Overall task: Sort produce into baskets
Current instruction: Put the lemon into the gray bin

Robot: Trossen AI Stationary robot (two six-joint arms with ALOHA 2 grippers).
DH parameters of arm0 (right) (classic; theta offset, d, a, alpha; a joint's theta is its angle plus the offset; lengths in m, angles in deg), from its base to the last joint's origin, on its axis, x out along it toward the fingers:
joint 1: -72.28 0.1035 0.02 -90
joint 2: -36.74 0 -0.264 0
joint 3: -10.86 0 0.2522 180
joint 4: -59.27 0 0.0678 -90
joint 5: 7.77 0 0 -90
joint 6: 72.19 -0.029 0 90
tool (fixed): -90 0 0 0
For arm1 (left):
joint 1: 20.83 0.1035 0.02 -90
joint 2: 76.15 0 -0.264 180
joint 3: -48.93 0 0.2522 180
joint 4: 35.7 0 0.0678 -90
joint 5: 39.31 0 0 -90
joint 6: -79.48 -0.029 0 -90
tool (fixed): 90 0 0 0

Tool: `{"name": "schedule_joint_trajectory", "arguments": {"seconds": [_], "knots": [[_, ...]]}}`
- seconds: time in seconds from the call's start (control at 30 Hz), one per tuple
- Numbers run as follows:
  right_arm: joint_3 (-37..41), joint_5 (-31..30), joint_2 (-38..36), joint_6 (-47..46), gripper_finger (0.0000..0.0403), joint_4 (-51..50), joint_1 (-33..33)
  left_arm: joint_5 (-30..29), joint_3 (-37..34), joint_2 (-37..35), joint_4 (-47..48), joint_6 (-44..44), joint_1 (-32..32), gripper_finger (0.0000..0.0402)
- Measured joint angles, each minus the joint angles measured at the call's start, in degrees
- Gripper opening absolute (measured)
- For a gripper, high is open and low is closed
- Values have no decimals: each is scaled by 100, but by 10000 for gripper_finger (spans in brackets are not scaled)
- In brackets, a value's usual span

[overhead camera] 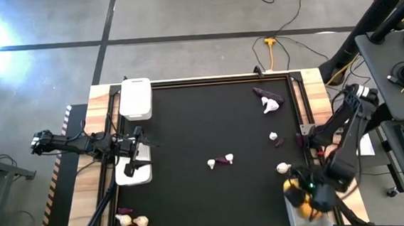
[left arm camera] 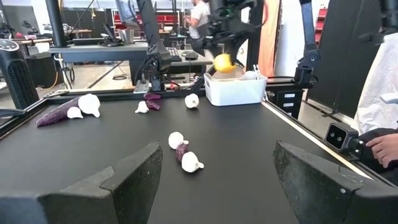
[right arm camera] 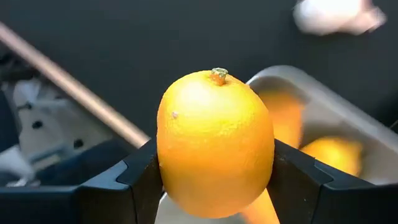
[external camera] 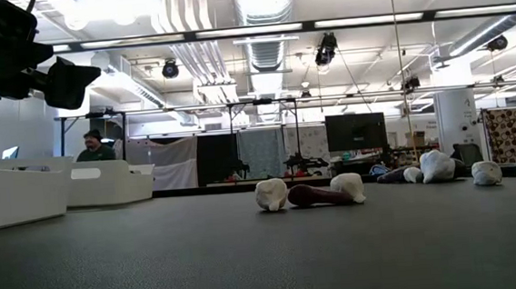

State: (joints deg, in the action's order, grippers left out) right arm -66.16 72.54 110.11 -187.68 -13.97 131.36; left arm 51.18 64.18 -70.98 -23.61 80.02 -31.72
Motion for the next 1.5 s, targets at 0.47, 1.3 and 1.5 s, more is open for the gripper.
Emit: {"name": "schedule_joint_trajectory", "arguments": {"seconds": [0.47, 1.3, 1.5], "knots": [[-1041, 1249, 1870, 9, 226, -278, 528, -2, 0, 0, 0, 0, 1, 288], [-1237, 1422, 1760, 106, 319, -713, 436, 0, 0, 0, 1, 0, 0, 288], [-1549, 631, 1407, 473, 324, -1500, 292, -2, 0, 0, 0, 0, 0, 288]]}}
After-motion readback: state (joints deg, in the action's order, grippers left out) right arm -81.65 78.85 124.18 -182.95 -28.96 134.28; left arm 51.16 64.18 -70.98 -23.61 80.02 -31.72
